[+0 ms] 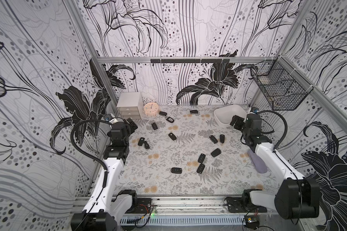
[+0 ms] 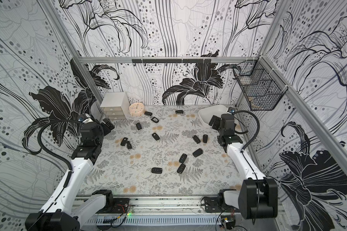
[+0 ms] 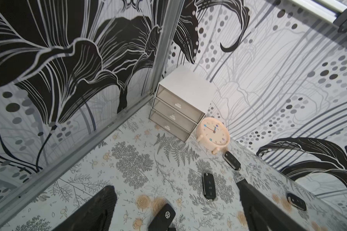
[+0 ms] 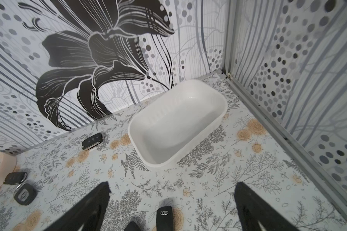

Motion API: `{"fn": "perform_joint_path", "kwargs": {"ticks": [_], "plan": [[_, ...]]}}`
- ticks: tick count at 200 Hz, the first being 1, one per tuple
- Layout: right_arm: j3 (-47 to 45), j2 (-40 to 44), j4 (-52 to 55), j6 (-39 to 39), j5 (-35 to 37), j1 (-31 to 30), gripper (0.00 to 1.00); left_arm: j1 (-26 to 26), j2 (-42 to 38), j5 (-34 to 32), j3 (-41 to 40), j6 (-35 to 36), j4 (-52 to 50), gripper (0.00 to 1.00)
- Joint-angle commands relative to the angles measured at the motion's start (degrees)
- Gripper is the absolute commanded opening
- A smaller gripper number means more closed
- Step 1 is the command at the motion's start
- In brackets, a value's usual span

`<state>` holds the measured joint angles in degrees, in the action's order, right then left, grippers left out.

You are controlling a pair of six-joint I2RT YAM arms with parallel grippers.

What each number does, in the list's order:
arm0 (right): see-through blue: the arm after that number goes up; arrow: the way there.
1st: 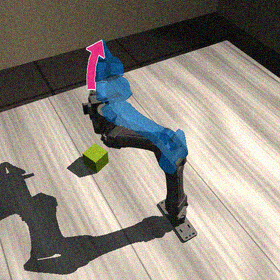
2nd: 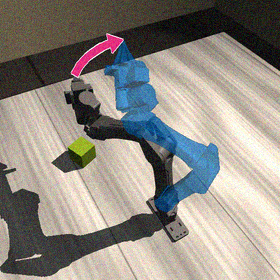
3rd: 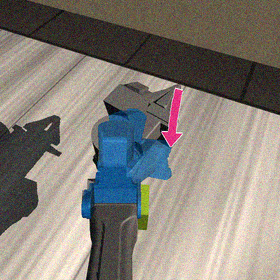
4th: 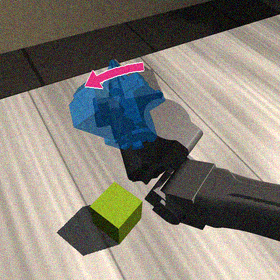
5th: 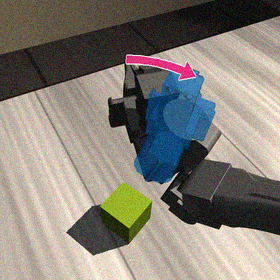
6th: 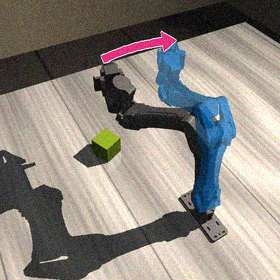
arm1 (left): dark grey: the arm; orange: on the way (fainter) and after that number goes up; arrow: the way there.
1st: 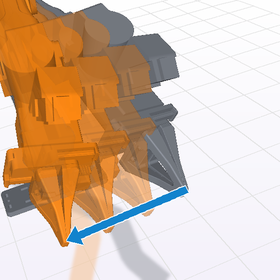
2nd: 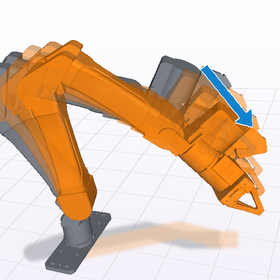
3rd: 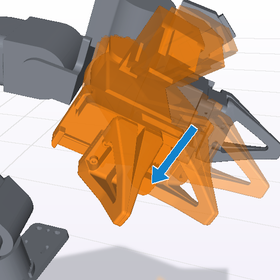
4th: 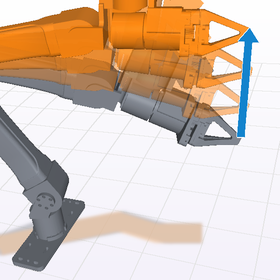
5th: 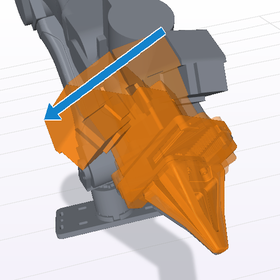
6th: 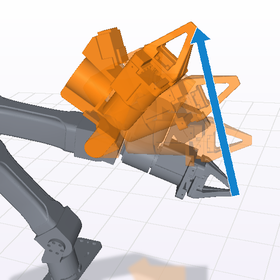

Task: Place the car key into the storage box
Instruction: Pick up the storage box at the corner of the board.

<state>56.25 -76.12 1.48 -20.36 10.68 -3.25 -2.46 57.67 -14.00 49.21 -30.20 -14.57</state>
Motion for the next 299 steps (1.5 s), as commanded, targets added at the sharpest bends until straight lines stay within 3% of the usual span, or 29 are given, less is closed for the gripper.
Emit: {"fn": "perform_joint_path", "kwargs": {"ticks": [1,30,70,130,179,226,299], "plan": [[6.4,-6.8,8.7,-0.6,-4.1,0.1,1.00,0.8,0.5,4.7,1.8,-2.7,-7.3,1.00],[17.5,-18.1,14.3,1.4,-5.1,-0.4,1.00,2.4,3.6,6.3,4.6,-3.0,-13.2,0.99],[30.7,-32.8,20.3,4.6,-5.7,-1.9,1.00,2.7,2.6,7.6,3.8,-5.2,-13.2,1.00],[47.2,-48.0,27.4,8.1,-4.5,-4.7,0.86,2.8,2.5,8.4,4.7,-5.1,-14.3,0.99],[52.5,-53.8,30.7,8.4,-5.1,-4.9,0.72,2.7,3.5,7.9,5.8,-3.7,-13.3,1.00],[52.5,-54.9,30.1,8.1,-8.9,-6.4,0.57,2.8,3.6,9.0,5.3,-4.5,-11.1,0.99],[53.2,-55.3,29.0,7.6,-9.1,-10.0,0.34,2.7,5.3,10.8,8.1,-5.3,-13.7,1.00]]}}
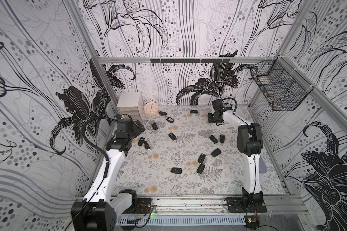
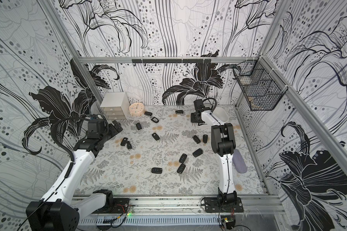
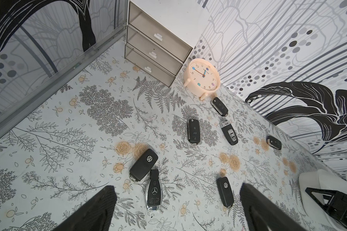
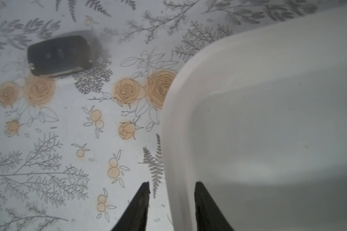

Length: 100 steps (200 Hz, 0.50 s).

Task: Place the car key into the storage box
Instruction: Pick up the storage box at the corner of the board.

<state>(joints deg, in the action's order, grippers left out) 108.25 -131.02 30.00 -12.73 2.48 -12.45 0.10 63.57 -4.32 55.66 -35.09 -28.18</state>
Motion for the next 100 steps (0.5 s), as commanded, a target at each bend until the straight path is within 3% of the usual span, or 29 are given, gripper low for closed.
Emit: {"fn": "perform_joint_path", "kwargs": {"ticks": [1,26,42,71,85,100], "plan": [[1.2,-0.4,0.5,0.0,-0.9,-0.8,0.33,0.2,-0.6,1.2,1.6,-0.4,-0.1,1.00],[1.2,-0.9,0.7,0.2,-0.7,-1.2,0.19,0.2,-1.4,1.5,1.2,-0.8,-0.5,0.99],[1.5,-0.8,1.4,-0.5,-1.4,-1.3,0.16,0.2,-2.1,1.6,0.9,-0.8,-1.0,1.00],[2.5,-0.5,1.9,0.1,-1.3,-2.7,0.15,0.2,-3.6,1.5,0.1,-0.6,-1.3,1.00],[4.2,-1.9,3.7,0.3,-0.5,-3.2,0.23,0.2,-4.3,1.7,-0.3,-0.6,-1.4,1.00],[5.5,-3.2,4.7,0.2,-0.3,-3.2,0.23,0.2,-5.4,1.9,-1.3,-0.7,-1.4,0.99]]}}
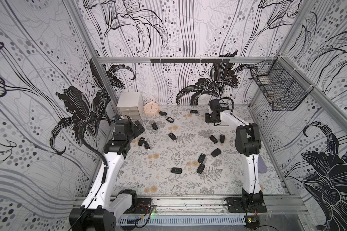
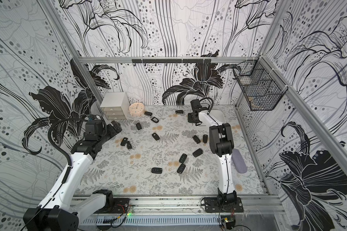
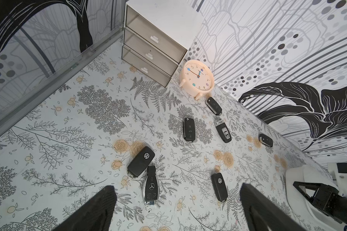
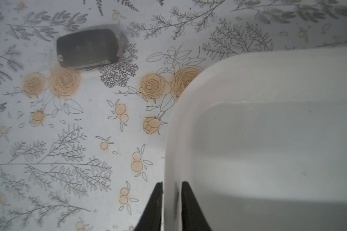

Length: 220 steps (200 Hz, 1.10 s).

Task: Place the car key into the storage box
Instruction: Pick up the storage box at the corner of the board, then place the storage box at the center of the board.

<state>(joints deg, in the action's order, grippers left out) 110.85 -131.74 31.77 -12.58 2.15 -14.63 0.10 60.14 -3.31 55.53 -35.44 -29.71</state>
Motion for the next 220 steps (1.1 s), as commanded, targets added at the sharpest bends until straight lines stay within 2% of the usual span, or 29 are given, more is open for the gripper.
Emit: {"fn": "perform_joint_path", "kwargs": {"ticks": [1,44,56,71,82,155,182,220], "plan": [[3.0,-2.6,2.9,0.1,0.1,-1.1,0.23,0.2,-2.1,0.9,-1.2,-0.4,0.1,1.00],[7.3,-6.5,5.5,2.0,1.5,-1.1,0.23,0.2,-4.4,1.9,-3.0,-1.6,-1.0,1.00],[7.7,-6.9,6.1,1.9,1.6,-1.2,0.19,0.2,-4.8,1.8,-2.8,-1.7,-1.7,0.99],[5.9,-5.3,4.6,1.3,1.4,-1.3,0.05,0.2,-5.5,1.8,-2.6,-1.7,-2.6,0.99],[4.7,-3.9,3.3,1.2,1.6,-1.6,0.00,0.2,-5.9,1.7,-2.3,-1.8,-3.1,1.00],[9.7,2.3,8.7,-0.8,5.9,-5.9,0.00,0.2,-6.7,3.6,-0.5,-2.6,-5.0,0.99],[11.1,4.5,13.6,-3.2,11.5,-10.8,0.00,0.2,-7.6,4.0,-0.7,-2.5,-5.3,0.99],[5.7,8.1,15.6,-9.8,16.3,-19.6,0.00,0.2,-8.9,3.1,0.3,-1.7,-6.7,0.99]]}}
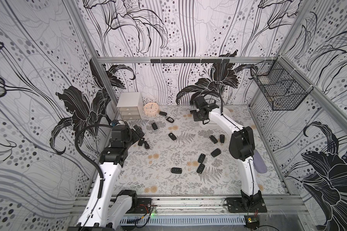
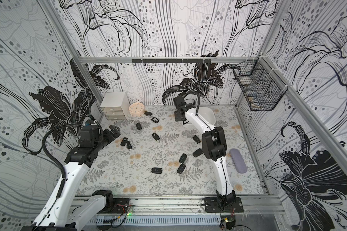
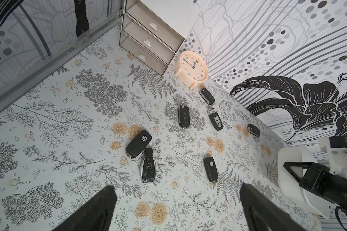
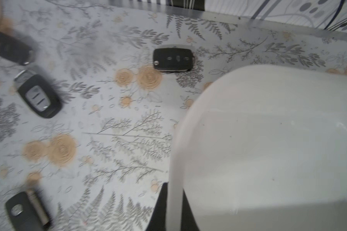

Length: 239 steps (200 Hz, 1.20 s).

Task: Place the car key into the storage box
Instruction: Place the storage box at the center of the board.

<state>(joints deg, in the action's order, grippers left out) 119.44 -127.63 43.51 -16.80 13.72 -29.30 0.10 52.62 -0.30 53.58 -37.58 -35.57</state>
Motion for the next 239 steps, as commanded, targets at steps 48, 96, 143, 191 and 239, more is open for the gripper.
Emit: {"fn": "perform_joint_path", "kwargs": {"ticks": [48,96,143,191,239], "plan": [[-8.5,4.7,3.8,-15.2,8.4,-15.0,0.00,0.2,-3.8,-0.5,2.8,0.5,-1.8,0.99],[-13.5,3.3,3.6,-23.5,9.3,-20.5,0.00,0.4,-5.6,-1.2,2.1,1.0,-2.9,0.99],[-14.1,0.5,2.8,-27.0,8.5,-24.8,0.00,1.2,-6.4,-1.6,0.8,1.3,-3.1,0.99],[-14.2,-0.3,3.3,-32.4,8.5,-26.1,0.00,2.0,-6.8,-2.3,1.0,1.5,-4.1,0.99],[-19.1,1.4,3.8,-42.5,7.3,-29.6,0.00,2.3,-7.1,-2.3,0.5,1.3,-4.6,0.99]]}}
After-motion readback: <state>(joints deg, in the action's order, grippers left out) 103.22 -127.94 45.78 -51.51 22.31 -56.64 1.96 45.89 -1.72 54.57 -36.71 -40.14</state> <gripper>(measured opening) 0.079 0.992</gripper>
